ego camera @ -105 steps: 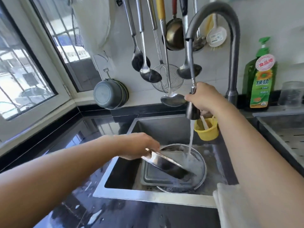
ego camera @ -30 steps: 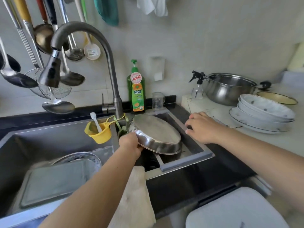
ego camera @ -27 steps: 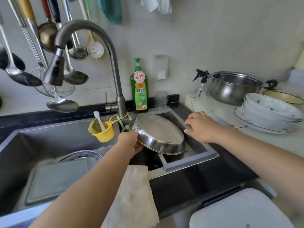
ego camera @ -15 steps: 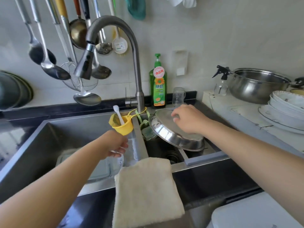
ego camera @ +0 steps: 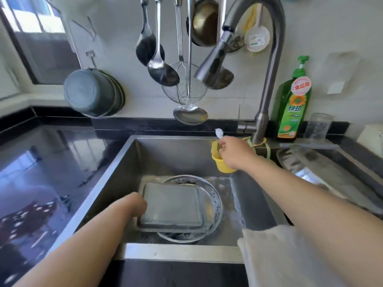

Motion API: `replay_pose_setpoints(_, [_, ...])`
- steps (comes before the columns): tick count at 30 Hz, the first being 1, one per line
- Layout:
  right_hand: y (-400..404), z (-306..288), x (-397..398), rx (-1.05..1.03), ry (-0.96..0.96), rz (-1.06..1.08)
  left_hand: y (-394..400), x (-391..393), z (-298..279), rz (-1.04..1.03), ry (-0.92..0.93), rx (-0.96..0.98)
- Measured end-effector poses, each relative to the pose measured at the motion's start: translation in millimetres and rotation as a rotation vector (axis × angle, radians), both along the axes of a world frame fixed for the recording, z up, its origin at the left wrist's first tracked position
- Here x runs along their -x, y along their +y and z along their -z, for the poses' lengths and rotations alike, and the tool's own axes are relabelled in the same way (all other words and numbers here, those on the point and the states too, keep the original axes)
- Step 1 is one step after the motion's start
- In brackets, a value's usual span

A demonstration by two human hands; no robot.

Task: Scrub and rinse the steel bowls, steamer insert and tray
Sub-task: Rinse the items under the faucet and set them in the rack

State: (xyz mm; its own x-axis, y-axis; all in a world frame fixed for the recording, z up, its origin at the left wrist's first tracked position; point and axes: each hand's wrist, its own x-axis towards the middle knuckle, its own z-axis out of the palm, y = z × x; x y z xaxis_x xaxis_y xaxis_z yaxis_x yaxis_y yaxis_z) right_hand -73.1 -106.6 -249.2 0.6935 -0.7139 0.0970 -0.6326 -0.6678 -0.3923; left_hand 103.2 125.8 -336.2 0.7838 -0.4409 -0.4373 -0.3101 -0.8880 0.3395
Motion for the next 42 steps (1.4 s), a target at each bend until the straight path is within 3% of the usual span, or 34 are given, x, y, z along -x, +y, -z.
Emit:
replay_pose_setpoints(7, [-52,-7,-39,0.2,-0.029,0.241,5,-25,28,-0.26,0.447,0.169])
replay_pose_setpoints(12, [-69,-15,-50,0.15,0.123,0.267,-4,-31,30,-0.396,0.454,0.437])
replay_pose_setpoints(14, [-72,-12,-46,0.175,0.164,0.213,-9,-29,26,-0.45,0.547,0.584])
replay_pose_setpoints(16, [-69,-18,-33,0.072,0.141,0.142,-12,-26,20,-0.464,0.634,0.68])
replay_pose_setpoints(19, [-56,-46,-11,-0.127,-0.14,0.073,-14,-21,15,-0.448,0.693,0.757])
replay_pose_setpoints(21, [-37,-74,-1,-0.206,-0.54,0.016,-14,-17,10,-0.43,0.692,0.815])
replay_pose_setpoints(23, [-11,-104,3,-0.429,-0.887,-0.149,-14,-14,4,-0.398,0.673,0.845])
replay_pose_setpoints(26, [17,-135,-10,-0.627,-1.01,-0.329,-11,-12,-1,-0.362,0.685,0.858])
replay_pose_setpoints(30, [30,-152,-37,-0.5,-1.122,-0.198,-6,-6,-8,-0.323,0.69,0.864])
replay_pose_setpoints(36, [41,-133,-39,-0.353,-0.984,-0.016,-5,2,-16,-0.294,0.673,0.92])
replay_pose_setpoints(42, [66,-81,-28,-0.409,-0.694,0.003,-9,2,-18,-0.254,0.706,1.008])
